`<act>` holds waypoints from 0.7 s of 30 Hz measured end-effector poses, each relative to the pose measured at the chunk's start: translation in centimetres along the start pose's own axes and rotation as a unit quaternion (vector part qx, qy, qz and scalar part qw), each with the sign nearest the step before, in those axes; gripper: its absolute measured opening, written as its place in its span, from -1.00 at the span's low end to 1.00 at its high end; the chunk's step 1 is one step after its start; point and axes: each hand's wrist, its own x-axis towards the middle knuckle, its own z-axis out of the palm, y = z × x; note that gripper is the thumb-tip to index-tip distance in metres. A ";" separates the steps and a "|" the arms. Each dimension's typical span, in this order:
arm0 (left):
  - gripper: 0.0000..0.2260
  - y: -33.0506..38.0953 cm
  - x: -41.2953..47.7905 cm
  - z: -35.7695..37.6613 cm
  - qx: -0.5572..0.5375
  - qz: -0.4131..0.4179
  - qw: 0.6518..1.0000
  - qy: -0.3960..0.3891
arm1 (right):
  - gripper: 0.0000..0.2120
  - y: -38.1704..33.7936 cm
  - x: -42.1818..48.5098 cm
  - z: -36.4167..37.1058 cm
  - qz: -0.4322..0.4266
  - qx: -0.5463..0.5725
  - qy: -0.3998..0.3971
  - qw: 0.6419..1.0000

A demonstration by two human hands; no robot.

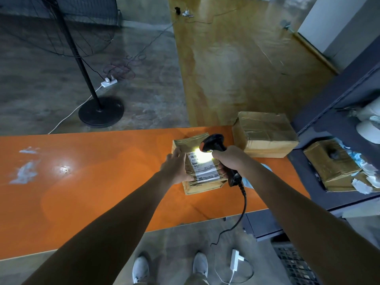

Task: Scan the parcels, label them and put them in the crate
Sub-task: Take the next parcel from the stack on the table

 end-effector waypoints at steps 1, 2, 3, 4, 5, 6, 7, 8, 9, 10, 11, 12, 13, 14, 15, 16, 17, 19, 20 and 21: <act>-0.07 0.0 0.0 0.0 -0.003 -0.002 1.000 0.000 | -0.80 -0.1 -0.1 0.0 0.000 0.001 -0.001 1.000; -0.06 0.0 0.0 0.0 -0.001 0.001 1.000 0.000 | -0.79 -0.1 -0.2 0.0 0.002 0.002 -0.002 1.000; -0.07 0.0 0.0 -0.1 0.004 0.006 1.000 0.002 | -0.79 -0.2 -0.3 0.0 0.003 0.001 -0.002 1.000; -0.07 0.0 -0.1 -0.2 0.011 0.011 1.000 0.004 | -0.79 -0.2 -0.4 0.0 0.004 0.001 -0.002 1.000; -0.07 0.0 -0.1 -0.2 0.019 0.017 1.000 0.006 | -0.80 -0.3 -0.4 0.0 0.005 0.001 -0.004 1.000; -0.07 0.0 -0.1 -0.2 0.029 0.024 0.999 0.007 | -0.81 -0.3 -0.5 0.0 0.006 0.003 -0.008 1.000; -0.07 0.0 -0.1 -0.1 0.042 0.033 0.999 0.008 | -0.81 -0.3 -0.6 0.0 0.006 0.005 -0.012 1.000; -0.07 0.0 -0.2 -0.2 0.052 0.038 0.998 0.008 | -0.82 -0.3 -0.6 -0.1 0.005 0.008 -0.017 1.000; -0.07 0.0 -0.2 -0.2 0.058 0.041 0.997 0.008 | -0.83 -0.3 -0.6 -0.1 0.004 0.010 -0.019 1.000; -0.08 0.0 -0.2 -0.2 0.061 0.042 0.997 0.008 | -0.84 -0.2 -0.7 -0.2 0.004 0.012 -0.020 1.000; -0.08 0.0 -0.2 -0.3 0.063 0.043 0.997 0.007 | -0.85 -0.2 -0.8 -0.3 0.004 0.014 -0.017 1.000; -0.08 0.1 -0.1 -0.3 0.065 0.043 0.997 0.007 | -0.85 -0.2 -0.8 -0.5 0.002 0.014 -0.014 1.000; -0.08 0.2 -0.1 -0.4 0.068 0.042 0.997 0.006 | -0.85 -0.1 -0.8 -0.6 0.000 0.014 -0.013 1.000; -0.08 0.3 -0.2 -0.5 0.072 0.041 0.997 0.005 | -0.85 -0.1 -0.9 -0.8 -0.002 0.014 -0.012 1.000; -0.08 0.4 -0.2 -0.6 0.075 0.040 0.996 0.004 | -0.85 0.0 -0.9 -0.9 -0.004 0.015 -0.010 1.000; -0.08 0.6 -0.1 -0.7 0.074 0.040 0.996 0.005 | -0.84 0.1 -0.9 -1.1 -0.005 0.015 -0.006 1.000; -0.08 0.8 -0.1 -0.8 0.071 0.042 0.997 0.008 | -0.83 0.2 -0.9 -1.3 -0.006 0.017 -0.003 1.000; -0.09 1.3 0.1 -1.0 0.069 0.049 0.996 0.016 | -0.84 0.6 -0.7 -1.7 -0.006 0.030 0.003 1.000; -0.10 1.6 0.2 -1.1 0.072 0.052 0.996 0.018 | -0.84 0.9 -0.6 -1.8 -0.007 0.037 0.007 0.999; -0.10 1.9 0.4 -1.2 0.077 0.053 0.995 0.020 | -0.84 1.2 -0.5 -2.0 -0.008 0.043 0.013 0.999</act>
